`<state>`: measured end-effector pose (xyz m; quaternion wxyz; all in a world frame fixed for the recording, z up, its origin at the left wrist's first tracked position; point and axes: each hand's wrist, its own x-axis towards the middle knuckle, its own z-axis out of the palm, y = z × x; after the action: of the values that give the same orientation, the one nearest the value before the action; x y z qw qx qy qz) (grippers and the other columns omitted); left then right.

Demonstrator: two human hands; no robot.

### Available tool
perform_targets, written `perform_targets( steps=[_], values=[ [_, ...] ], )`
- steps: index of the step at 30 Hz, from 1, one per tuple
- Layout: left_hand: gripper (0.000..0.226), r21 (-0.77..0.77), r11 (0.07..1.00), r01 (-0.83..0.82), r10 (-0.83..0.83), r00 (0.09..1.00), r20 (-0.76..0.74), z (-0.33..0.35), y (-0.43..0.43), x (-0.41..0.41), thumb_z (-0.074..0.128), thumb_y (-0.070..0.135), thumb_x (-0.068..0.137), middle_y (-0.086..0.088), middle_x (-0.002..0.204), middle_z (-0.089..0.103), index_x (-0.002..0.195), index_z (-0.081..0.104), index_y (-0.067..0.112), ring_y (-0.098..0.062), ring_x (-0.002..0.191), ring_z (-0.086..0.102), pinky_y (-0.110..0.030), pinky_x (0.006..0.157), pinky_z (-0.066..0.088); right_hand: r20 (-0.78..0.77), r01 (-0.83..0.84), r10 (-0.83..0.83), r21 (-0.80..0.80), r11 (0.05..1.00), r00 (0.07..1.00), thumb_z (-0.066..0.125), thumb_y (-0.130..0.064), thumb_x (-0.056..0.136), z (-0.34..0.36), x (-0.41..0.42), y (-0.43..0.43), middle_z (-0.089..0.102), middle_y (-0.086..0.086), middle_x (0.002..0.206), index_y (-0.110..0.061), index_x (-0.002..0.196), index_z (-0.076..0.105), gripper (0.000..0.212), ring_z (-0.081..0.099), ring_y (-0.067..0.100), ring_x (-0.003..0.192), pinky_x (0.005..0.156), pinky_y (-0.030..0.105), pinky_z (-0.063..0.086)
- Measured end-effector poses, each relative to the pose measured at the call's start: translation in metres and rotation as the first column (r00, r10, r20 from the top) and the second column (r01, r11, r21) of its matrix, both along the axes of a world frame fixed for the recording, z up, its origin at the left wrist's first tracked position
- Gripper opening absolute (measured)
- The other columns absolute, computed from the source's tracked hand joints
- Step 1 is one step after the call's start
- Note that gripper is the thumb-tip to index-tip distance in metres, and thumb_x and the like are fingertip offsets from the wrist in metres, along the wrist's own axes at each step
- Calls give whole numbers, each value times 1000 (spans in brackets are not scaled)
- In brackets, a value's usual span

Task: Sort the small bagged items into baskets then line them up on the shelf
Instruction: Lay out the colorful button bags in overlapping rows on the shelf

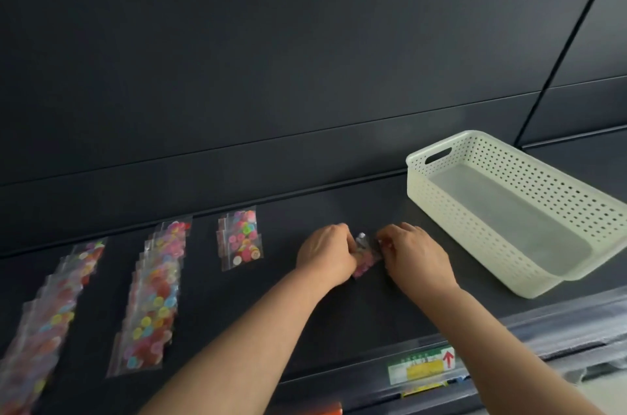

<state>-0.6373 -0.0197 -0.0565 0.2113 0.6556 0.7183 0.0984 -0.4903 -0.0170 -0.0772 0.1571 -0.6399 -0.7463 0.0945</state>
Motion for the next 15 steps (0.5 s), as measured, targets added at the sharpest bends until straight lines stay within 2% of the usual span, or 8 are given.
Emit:
perform_targets(
  steps=[2, 3, 4, 6, 7, 9, 12, 15],
  values=[
    [17, 68, 994, -86, 81, 994, 69, 0, 1, -3, 69, 34, 87, 6, 99, 64, 96, 58, 25, -18, 93, 60, -30, 71, 46, -32, -3, 4, 25, 1000, 999, 46, -21, 95, 0, -1, 2, 62, -4, 112, -26, 118, 59, 27, 55, 20, 107, 78, 32, 47],
    [19, 91, 982, -164, 145, 972, 188, 1, 3, -6, 69, 33, 87, 7, 94, 64, 96, 55, 25, -16, 90, 61, -31, 71, 48, -75, -4, 6, 35, 999, 997, 47, -19, 95, 1, -2, 2, 63, -2, 113, -24, 119, 59, 28, 55, 21, 106, 79, 33, 47],
    [23, 82, 964, -252, 208, 912, 355, 3, 4, -7, 71, 31, 87, 7, 91, 64, 99, 53, 25, -15, 88, 62, -32, 73, 51, -140, -9, 13, 33, 999, 990, 47, -18, 94, 3, -4, 2, 63, -1, 114, -22, 121, 57, 29, 55, 22, 107, 81, 33, 46],
    [36, -28, 928, -371, 298, 695, 655, 8, 4, -9, 74, 26, 85, 5, 93, 65, 111, 49, 23, -14, 89, 64, -32, 77, 55, -359, -30, 4, -66, 997, 933, 49, -23, 96, 8, -11, 4, 63, -2, 119, -20, 127, 55, 32, 56, 19, 111, 87, 29, 44],
    [42, -82, 918, -388, 319, 598, 736, 11, 3, -10, 75, 23, 85, 3, 96, 65, 116, 48, 22, -14, 90, 66, -31, 75, 56, -491, -65, -18, -153, 986, 871, 52, -29, 95, 11, -14, 5, 63, -4, 118, -19, 128, 55, 34, 58, 16, 110, 88, 27, 44],
    [40, -141, 911, -387, 329, 479, 814, 15, -2, -10, 74, 17, 85, -1, 99, 67, 117, 49, 21, -14, 88, 68, -29, 71, 58, -692, -165, -65, -261, 951, 719, 60, -39, 91, 14, -21, 4, 69, -9, 107, -21, 117, 62, 32, 64, 8, 99, 83, 26, 48],
    [24, -138, 928, -347, 299, 470, 830, 15, -11, -13, 71, 20, 88, -1, 96, 70, 109, 60, 16, -11, 84, 68, -29, 72, 60, -804, -224, -95, -275, 935, 588, 66, -23, 88, 16, -22, 5, 74, -3, 83, -21, 92, 69, 5, 70, 13, 82, 71, 27, 54],
    [10, -52, 926, -373, 270, 561, 783, 14, -15, -21, 66, 24, 91, 4, 97, 69, 101, 65, 20, -9, 88, 65, -25, 68, 53, -755, -280, -32, -282, 918, 655, 62, -10, 88, 17, -20, 9, 74, 0, 78, -22, 83, 69, 14, 70, 16, 76, 71, 28, 55]
  ],
)
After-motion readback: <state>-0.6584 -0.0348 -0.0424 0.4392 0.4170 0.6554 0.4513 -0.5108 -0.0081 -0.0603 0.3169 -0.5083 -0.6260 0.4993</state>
